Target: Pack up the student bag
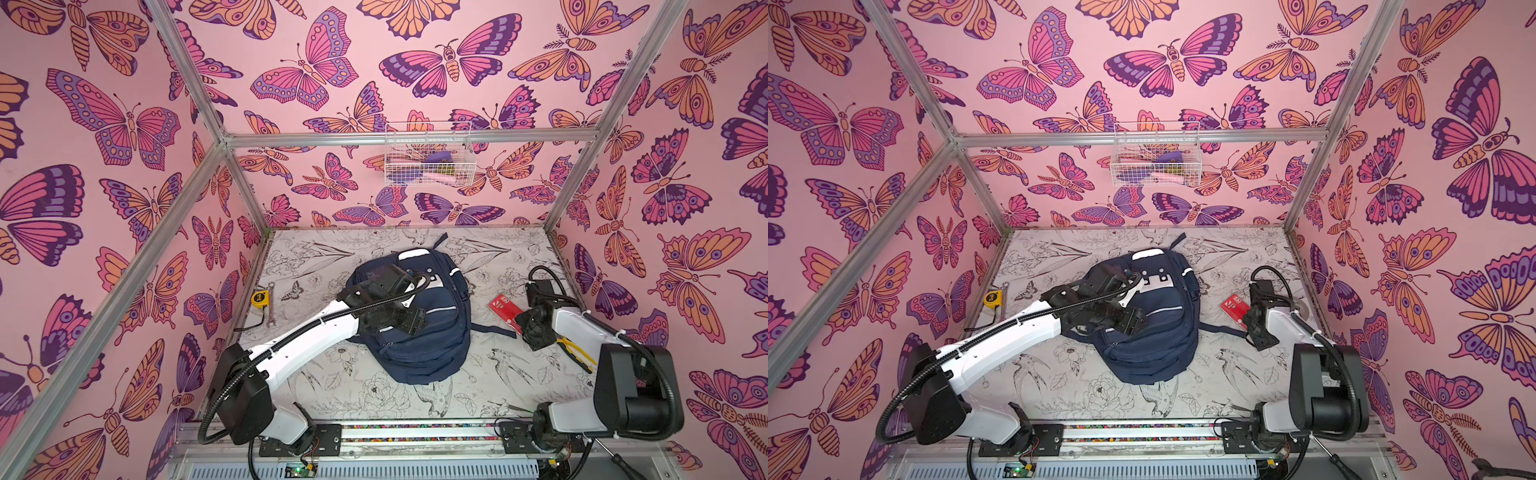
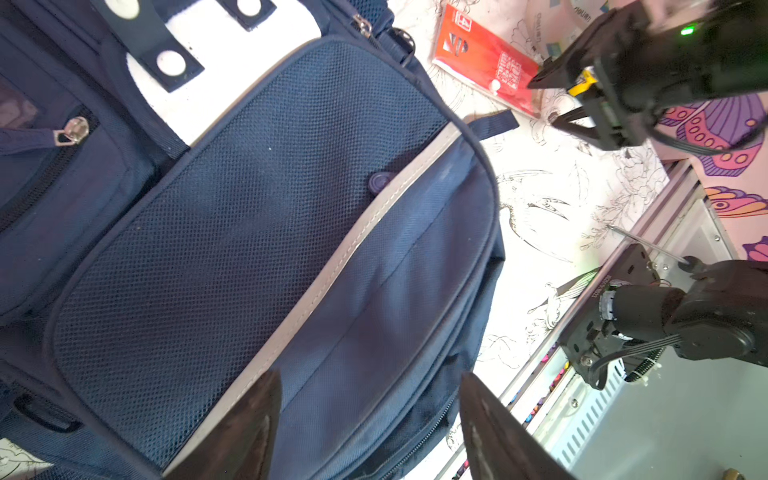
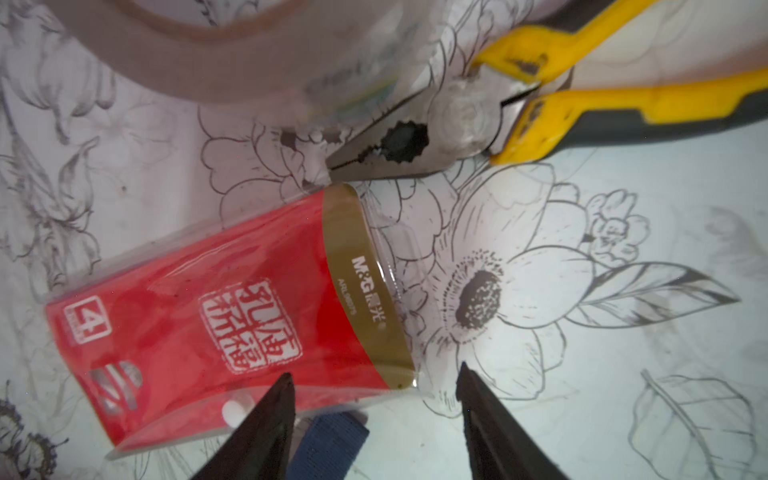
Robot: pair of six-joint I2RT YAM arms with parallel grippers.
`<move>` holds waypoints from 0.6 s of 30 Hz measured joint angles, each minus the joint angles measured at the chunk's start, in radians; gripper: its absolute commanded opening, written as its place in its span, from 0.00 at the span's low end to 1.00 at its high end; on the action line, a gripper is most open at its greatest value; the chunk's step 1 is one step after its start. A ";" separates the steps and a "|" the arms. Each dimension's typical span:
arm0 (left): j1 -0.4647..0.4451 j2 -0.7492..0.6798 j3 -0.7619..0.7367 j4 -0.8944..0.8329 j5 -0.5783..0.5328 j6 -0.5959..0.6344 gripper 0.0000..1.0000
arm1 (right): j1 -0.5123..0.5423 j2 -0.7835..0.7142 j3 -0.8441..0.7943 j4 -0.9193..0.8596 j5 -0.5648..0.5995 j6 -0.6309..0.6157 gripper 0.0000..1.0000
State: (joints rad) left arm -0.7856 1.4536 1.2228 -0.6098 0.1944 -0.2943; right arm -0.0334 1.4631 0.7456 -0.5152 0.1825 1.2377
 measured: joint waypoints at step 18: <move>0.000 -0.014 0.000 0.003 0.027 0.003 0.46 | -0.043 0.129 0.082 0.045 -0.025 0.066 0.00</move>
State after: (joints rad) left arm -0.7856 1.4395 1.2224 -0.6064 0.2211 -0.2913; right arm -0.0765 1.5917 0.8272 -0.4698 0.1577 1.3033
